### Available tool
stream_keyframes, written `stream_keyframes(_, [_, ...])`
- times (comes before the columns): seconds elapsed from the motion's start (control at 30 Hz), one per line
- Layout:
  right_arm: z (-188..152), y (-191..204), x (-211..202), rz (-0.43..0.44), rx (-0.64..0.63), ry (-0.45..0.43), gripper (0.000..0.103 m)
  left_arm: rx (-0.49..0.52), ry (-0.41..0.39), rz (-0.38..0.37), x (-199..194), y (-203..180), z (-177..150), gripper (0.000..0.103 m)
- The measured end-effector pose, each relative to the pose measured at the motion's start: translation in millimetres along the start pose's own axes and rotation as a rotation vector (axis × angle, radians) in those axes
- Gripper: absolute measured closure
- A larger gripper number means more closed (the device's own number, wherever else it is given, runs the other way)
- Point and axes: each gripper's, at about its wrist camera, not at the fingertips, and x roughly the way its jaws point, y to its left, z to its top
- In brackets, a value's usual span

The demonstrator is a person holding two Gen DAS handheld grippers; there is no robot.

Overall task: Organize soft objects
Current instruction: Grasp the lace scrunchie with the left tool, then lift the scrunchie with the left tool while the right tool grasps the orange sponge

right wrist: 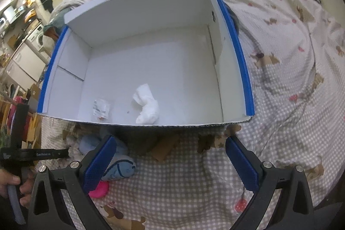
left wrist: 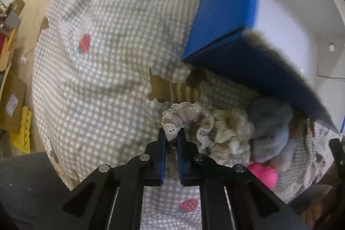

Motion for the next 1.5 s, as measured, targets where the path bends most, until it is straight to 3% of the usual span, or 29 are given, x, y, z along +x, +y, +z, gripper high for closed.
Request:
stream_keyframes(0.13, [1.9,-16.2,7.2,0.036,0.089,0.045,0.000,0.007,-0.118,0.032,-33.5,5.1,2.0,0.095])
stream_keyframes(0.33, [-2.4,-29.1,33.1,0.081,0.185,0.161,0.041,0.001,-0.227,-0.006,-70.9,8.7,-6.1,0.095])
stream_keyframes(0.37, [-2.4,-28.0,37.7,0.086,0.185,0.177,0.052,-0.001,-0.230,-0.022,-74.9,8.8,-8.8,0.095])
stream_keyframes(0.4, [-2.4,-25.7,43.0,0.090,0.181,0.194,0.057,0.001,-0.229,-0.027,-78.0,8.8,-8.2,0.095])
stream_keyframes(0.77, [-8.9,4.3,88.1,0.045,0.119,0.294,0.067,0.045,-0.231,0.003,-62.8,6.4,-1.0,0.095])
stream_keyframes(0.87, [-10.9,3.5,91.4,0.077,0.137,0.295,0.096,0.049,-0.220,0.007,-58.2,4.4,1.0,0.095])
stream_keyframes(1.2, [-20.2,6.8,47.9,0.122,0.098,0.175,0.097,0.041,-0.217,0.030,-55.4,9.7,1.5,0.095])
stream_keyframes(1.5, [-21.2,18.9,27.9,0.134,0.036,0.126,0.097,0.061,-0.249,0.067,-60.2,6.3,-6.3,0.095])
